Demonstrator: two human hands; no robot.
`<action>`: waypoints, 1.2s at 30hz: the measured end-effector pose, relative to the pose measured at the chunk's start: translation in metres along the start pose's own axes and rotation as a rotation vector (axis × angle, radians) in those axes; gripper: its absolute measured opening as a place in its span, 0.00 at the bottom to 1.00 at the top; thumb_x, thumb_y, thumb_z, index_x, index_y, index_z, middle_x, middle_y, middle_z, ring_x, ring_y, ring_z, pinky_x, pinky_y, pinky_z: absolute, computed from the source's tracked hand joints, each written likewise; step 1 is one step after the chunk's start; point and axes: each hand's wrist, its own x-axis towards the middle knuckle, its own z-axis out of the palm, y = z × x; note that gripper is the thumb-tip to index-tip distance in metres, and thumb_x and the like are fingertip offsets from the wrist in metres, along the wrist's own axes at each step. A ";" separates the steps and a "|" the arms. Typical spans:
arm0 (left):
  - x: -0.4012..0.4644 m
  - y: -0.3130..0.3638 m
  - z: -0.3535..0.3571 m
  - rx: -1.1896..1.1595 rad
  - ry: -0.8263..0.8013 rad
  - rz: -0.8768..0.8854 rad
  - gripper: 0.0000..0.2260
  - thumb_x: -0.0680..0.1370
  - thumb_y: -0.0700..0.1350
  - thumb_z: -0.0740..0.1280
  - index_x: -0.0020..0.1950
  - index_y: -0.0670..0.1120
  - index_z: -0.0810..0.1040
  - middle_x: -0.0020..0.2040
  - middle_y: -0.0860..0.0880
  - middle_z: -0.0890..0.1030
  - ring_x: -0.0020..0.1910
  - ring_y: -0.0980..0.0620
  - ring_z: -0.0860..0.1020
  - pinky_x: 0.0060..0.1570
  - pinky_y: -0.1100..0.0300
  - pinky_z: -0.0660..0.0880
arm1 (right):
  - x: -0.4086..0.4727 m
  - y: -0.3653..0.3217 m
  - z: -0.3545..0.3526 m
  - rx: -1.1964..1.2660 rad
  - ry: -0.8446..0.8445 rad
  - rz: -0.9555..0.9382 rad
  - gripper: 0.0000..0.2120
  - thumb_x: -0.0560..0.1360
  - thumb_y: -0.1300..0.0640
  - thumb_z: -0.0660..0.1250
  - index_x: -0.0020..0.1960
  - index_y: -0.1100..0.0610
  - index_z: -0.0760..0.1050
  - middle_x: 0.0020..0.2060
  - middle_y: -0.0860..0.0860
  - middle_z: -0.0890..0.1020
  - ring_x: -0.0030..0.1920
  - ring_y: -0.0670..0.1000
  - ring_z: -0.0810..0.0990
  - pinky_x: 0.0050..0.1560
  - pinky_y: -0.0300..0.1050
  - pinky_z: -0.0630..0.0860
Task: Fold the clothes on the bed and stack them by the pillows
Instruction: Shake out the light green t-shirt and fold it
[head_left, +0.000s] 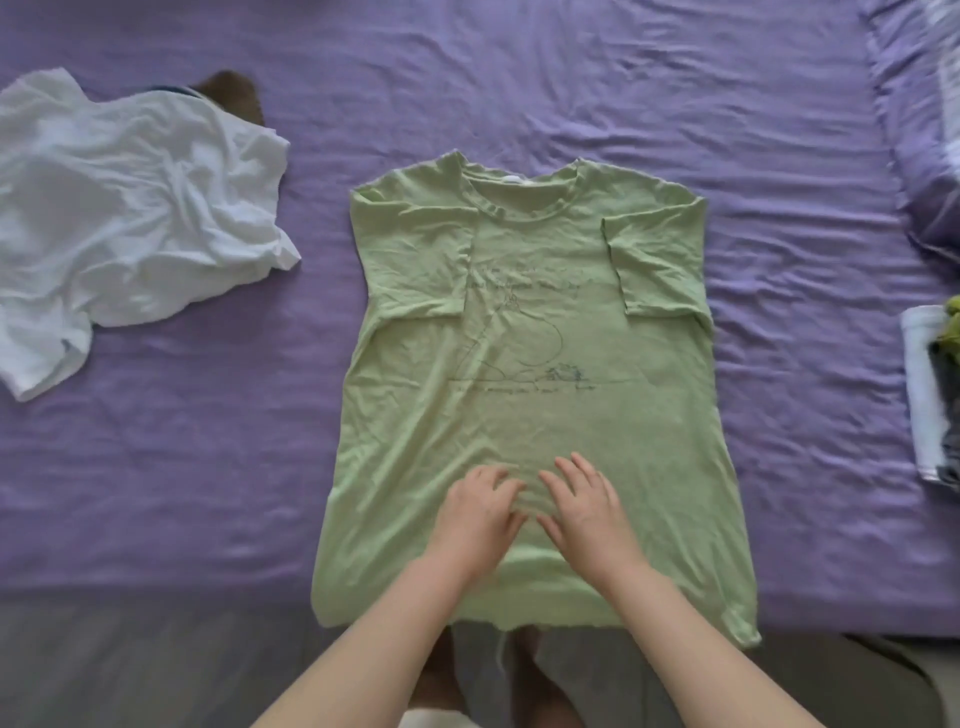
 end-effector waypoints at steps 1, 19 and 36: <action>-0.010 0.003 0.006 0.025 -0.017 -0.021 0.18 0.78 0.51 0.63 0.67 0.47 0.73 0.67 0.45 0.72 0.67 0.48 0.68 0.63 0.57 0.65 | -0.011 0.003 0.003 0.005 0.003 -0.019 0.27 0.79 0.47 0.58 0.75 0.53 0.57 0.75 0.53 0.57 0.76 0.52 0.47 0.74 0.48 0.47; -0.083 0.004 0.094 0.370 -0.141 0.028 0.24 0.65 0.58 0.73 0.57 0.50 0.77 0.57 0.47 0.75 0.62 0.43 0.70 0.58 0.51 0.67 | -0.103 0.017 0.088 0.087 0.192 -0.030 0.23 0.54 0.54 0.82 0.47 0.53 0.81 0.49 0.55 0.80 0.51 0.59 0.80 0.47 0.53 0.78; -0.082 -0.009 0.095 0.125 0.186 0.154 0.09 0.60 0.40 0.75 0.38 0.44 0.83 0.39 0.46 0.81 0.40 0.42 0.79 0.35 0.54 0.75 | -0.100 0.001 0.117 0.056 0.267 0.109 0.26 0.56 0.47 0.79 0.51 0.54 0.77 0.56 0.57 0.76 0.59 0.60 0.74 0.59 0.57 0.69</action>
